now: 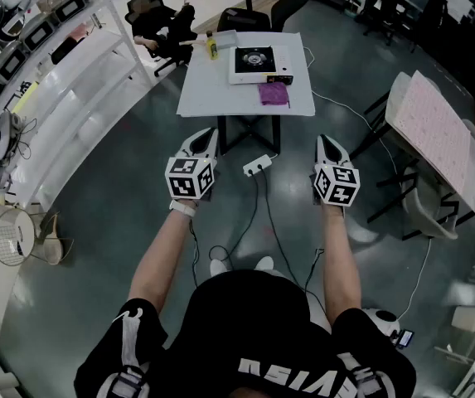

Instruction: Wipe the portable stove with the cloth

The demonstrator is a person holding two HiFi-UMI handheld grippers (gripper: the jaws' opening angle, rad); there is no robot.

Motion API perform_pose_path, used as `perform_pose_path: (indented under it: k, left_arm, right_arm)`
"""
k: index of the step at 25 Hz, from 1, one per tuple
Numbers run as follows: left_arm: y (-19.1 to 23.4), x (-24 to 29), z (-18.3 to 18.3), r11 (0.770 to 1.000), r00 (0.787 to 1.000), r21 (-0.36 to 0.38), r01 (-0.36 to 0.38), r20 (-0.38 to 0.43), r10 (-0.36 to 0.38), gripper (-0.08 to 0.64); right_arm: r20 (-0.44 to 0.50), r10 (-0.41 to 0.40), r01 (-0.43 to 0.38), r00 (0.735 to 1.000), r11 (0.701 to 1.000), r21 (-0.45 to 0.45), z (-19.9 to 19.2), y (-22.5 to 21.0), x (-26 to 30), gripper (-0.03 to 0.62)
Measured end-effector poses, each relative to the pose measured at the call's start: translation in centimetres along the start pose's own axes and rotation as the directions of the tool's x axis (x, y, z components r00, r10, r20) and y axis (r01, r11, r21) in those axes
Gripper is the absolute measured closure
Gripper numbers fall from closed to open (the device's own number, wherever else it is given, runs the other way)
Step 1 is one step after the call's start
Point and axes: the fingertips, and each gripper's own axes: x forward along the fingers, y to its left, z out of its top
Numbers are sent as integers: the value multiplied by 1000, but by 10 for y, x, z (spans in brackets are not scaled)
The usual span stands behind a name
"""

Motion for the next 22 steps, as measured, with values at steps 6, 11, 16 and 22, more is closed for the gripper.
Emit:
perform_pose_path:
  k: [6, 11, 16, 22]
  left_arm:
    - [-14, 8, -2, 1000, 1000, 3, -11, 0, 11, 554]
    - [-22, 15, -1, 1000, 1000, -3, -28, -2, 28, 554]
    - [-37, 20, -7, 999, 999, -13, -50, -4, 50, 554]
    - [-49, 28, -14, 998, 998, -12, -62, -21, 62, 554]
  right_arm:
    - [-4, 17, -17, 1000, 1000, -9, -3, -13, 1, 581]
    - [-6, 37, -37, 999, 999, -20, -3, -21, 6, 581]
    - [-20, 70, -70, 997, 997, -31, -12, -30, 8, 581]
    - [-30, 91, -92, 995, 995, -34, -16, -40, 18, 581]
